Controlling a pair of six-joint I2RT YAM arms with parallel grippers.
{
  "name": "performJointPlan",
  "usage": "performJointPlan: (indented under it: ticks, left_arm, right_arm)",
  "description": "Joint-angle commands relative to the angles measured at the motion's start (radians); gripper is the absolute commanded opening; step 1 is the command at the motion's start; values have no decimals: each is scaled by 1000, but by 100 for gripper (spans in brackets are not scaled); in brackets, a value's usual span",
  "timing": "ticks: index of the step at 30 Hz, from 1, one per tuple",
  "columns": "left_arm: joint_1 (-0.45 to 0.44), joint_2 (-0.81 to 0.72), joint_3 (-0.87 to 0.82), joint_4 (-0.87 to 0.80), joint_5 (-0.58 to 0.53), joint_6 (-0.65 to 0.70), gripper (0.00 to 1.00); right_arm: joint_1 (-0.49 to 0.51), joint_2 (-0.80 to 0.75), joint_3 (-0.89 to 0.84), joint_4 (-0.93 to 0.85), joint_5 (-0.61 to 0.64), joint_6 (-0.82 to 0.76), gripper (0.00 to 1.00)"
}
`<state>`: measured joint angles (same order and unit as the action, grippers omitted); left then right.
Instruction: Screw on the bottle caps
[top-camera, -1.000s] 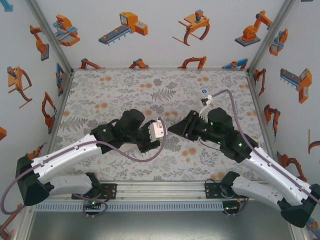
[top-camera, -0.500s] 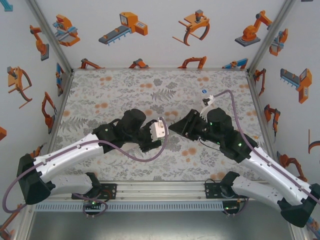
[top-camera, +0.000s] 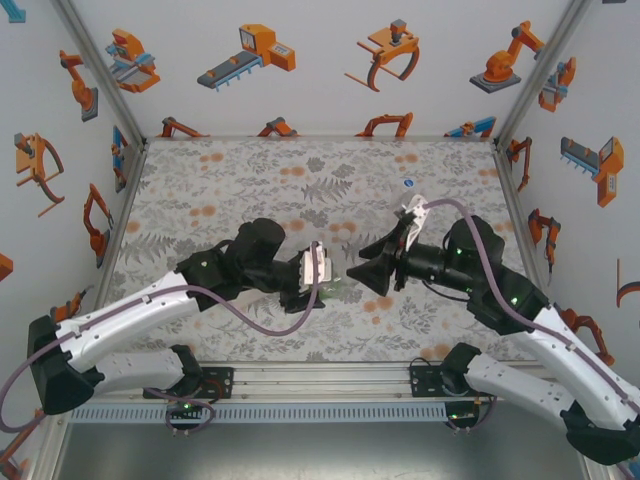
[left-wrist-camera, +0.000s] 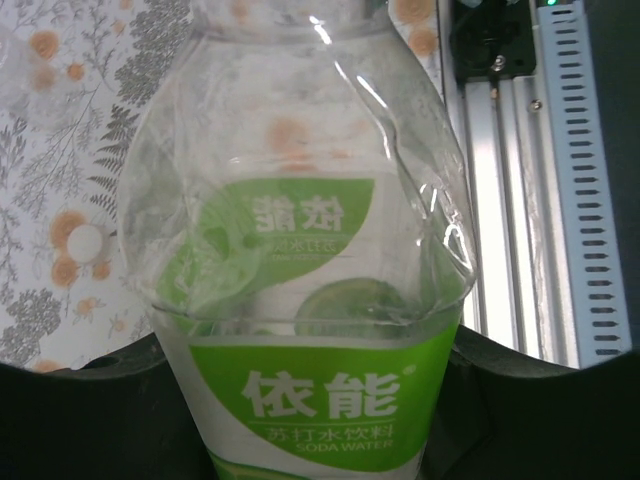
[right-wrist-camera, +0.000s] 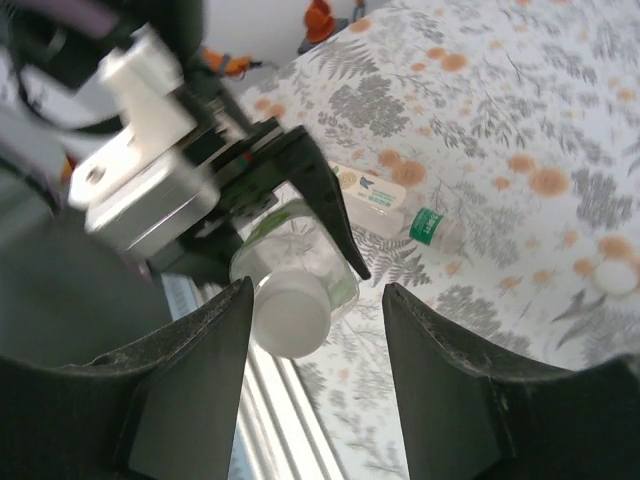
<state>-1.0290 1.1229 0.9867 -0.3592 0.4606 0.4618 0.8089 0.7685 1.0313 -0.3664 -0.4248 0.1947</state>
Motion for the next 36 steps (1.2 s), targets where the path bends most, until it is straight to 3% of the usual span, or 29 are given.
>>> performJointPlan:
  ticks: [1, 5, 8, 36]
  left_arm:
    - [-2, -34, 6, -23, 94, 17, 0]
    - [-2, -37, 10, -43, 123, 12, 0]
    - [-2, -37, 13, -52, 133, 6, 0]
    - [-4, -38, 25, -73, 139, 11, 0]
  right_arm:
    - [0, 24, 74, -139, -229, -368, 52]
    - [1, 36, 101, -198, -367, -549, 52]
    - [1, 35, 87, -165, -404, -593, 52]
    - [7, 79, 66, -103, -351, -589, 45]
